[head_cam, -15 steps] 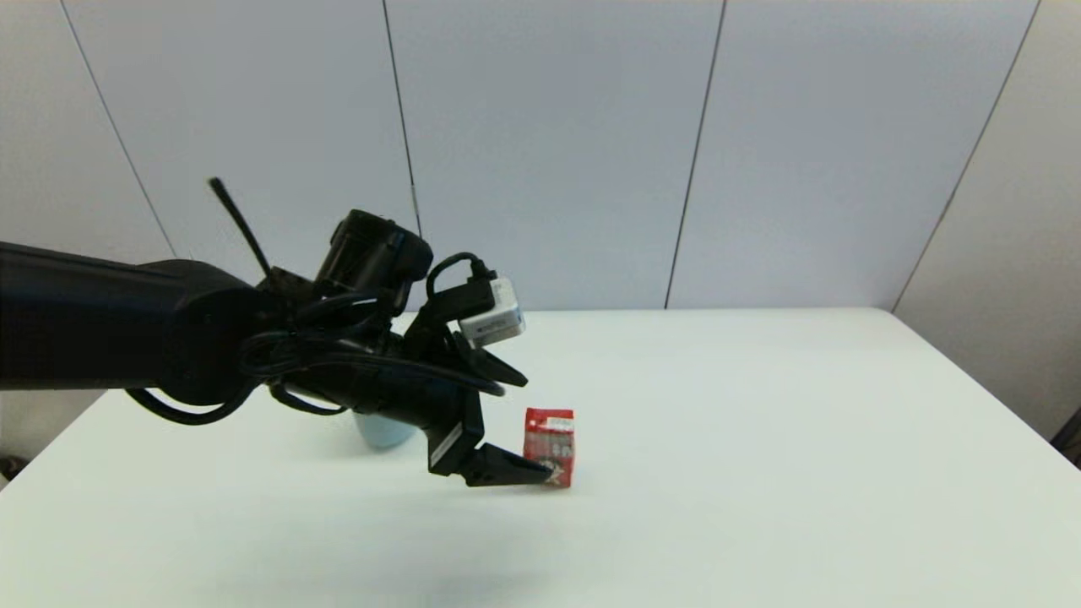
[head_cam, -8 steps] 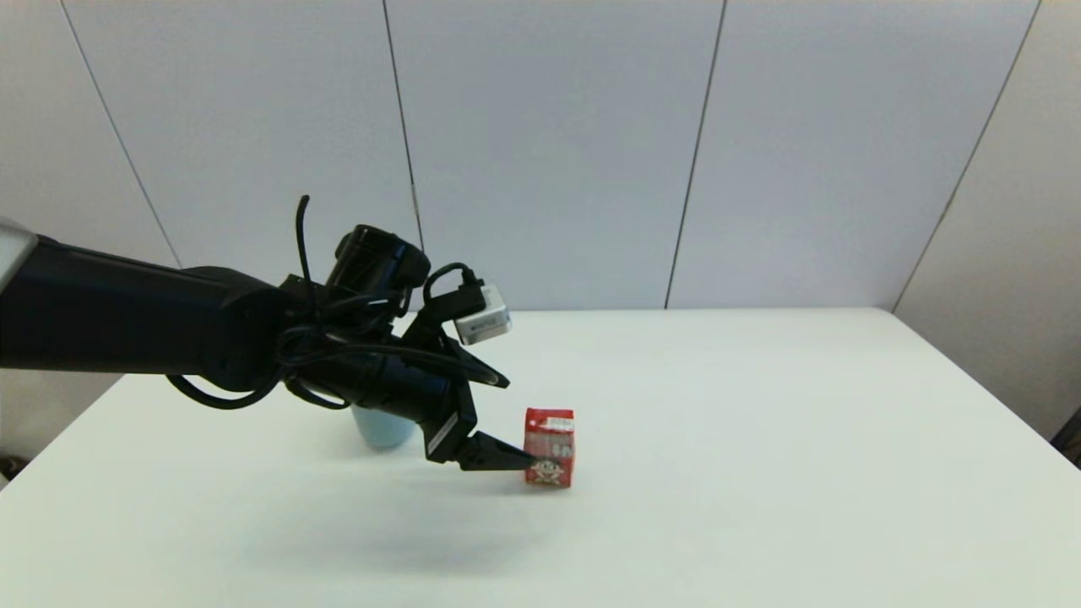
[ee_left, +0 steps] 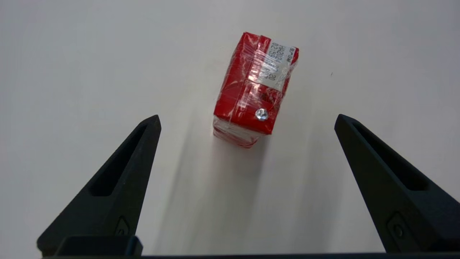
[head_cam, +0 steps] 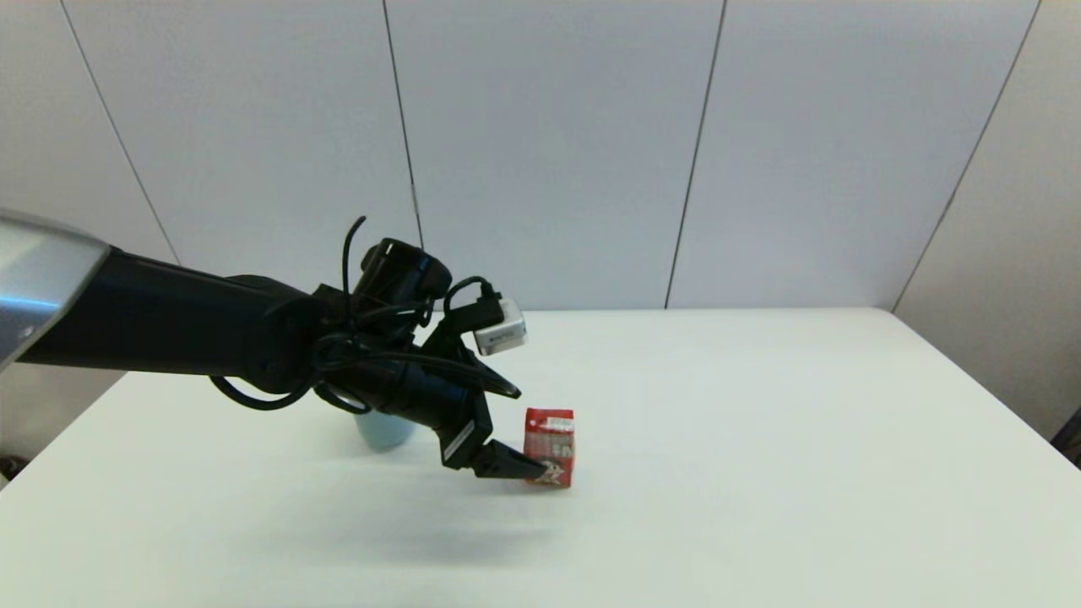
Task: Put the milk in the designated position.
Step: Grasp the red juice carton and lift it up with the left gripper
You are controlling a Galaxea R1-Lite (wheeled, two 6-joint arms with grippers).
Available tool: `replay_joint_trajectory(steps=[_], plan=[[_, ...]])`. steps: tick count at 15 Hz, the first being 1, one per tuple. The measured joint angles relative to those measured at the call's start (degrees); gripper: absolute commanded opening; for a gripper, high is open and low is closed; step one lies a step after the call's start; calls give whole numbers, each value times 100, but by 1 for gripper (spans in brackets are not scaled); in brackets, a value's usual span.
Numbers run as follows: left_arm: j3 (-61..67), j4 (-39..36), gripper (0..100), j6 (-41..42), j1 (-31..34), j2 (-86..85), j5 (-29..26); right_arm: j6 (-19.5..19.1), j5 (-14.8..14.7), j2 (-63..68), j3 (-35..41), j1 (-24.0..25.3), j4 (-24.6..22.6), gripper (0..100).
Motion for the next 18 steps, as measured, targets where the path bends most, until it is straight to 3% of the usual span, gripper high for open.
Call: replay_joint_trajectory(steps=[15, 16, 18], plan=[[-276, 0, 100, 0, -223, 339, 0, 0, 0, 0, 0, 0, 0, 100], [-277, 1, 0, 0, -223, 345, -2, 5, 0, 2, 0, 0, 0, 100], [-290, 4, 0, -2, -223, 364, 0, -4, 2, 2, 0, 0, 0, 100]])
